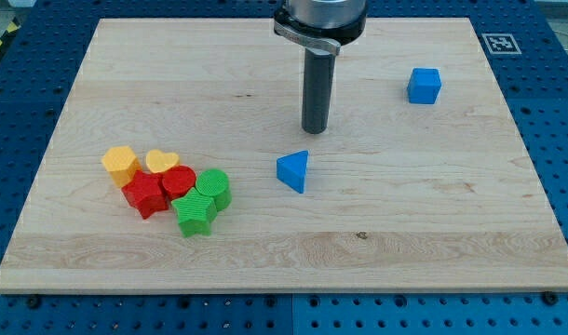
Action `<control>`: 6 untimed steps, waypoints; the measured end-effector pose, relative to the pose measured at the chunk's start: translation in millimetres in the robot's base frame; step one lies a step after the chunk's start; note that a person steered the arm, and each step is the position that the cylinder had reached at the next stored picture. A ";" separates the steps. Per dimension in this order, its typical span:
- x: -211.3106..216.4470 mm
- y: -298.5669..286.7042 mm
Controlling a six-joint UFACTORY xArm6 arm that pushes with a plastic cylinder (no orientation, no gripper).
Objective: Move the blue triangle to the right side of the green circle
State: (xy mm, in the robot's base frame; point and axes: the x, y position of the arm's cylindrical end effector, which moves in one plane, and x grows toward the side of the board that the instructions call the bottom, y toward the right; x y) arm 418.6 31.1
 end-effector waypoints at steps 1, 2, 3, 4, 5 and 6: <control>16.1 -4.3; 39.2 -4.3; 42.0 -4.3; 64.2 4.8; 68.9 4.8; 65.7 0.9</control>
State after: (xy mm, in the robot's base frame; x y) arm 484.3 32.1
